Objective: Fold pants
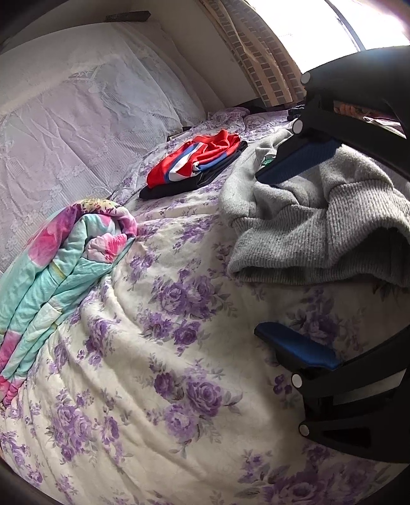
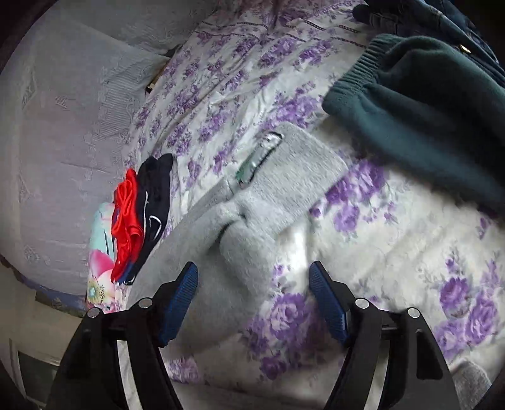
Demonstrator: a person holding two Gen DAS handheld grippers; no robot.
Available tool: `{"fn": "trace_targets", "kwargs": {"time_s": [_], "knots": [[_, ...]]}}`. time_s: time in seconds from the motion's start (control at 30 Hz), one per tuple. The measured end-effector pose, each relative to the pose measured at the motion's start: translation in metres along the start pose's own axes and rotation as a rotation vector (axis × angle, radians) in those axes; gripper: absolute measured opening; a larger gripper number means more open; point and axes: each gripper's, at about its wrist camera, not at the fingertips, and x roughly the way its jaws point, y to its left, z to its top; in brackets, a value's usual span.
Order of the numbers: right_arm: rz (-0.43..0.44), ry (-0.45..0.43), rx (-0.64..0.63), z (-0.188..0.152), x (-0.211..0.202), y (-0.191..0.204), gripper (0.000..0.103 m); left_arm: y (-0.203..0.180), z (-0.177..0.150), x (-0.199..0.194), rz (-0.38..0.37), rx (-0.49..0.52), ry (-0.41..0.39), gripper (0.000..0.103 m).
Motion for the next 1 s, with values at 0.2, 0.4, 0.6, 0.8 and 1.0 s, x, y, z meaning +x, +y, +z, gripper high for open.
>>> {"fn": "trace_targets", "kwargs": {"time_s": [0.2, 0.4, 0.6, 0.8, 1.0], "knots": [[-0.011, -0.019, -0.128, -0.001, 0.013, 0.013, 0.032, -0.015, 0.014, 0.009, 0.113, 0.083, 0.040, 0.090], [-0.036, -0.031, -0.196, -0.008, 0.015, 0.010, 0.029, -0.022, 0.017, 0.018, 0.232, 0.189, 0.060, 0.090], [-0.017, -0.045, -0.194, -0.008, 0.010, 0.011, 0.016, -0.034, 0.014, 0.030, 0.131, 0.259, 0.150, 0.041], [0.121, -0.154, -0.266, -0.004, -0.046, 0.049, 0.010, -0.057, 0.036, -0.008, 0.090, 0.237, -0.059, 0.031], [-0.199, -0.046, -0.330, -0.003, 0.018, 0.027, 0.026, -0.027, 0.049, 0.046, 0.277, 0.152, 0.036, 0.040]]}}
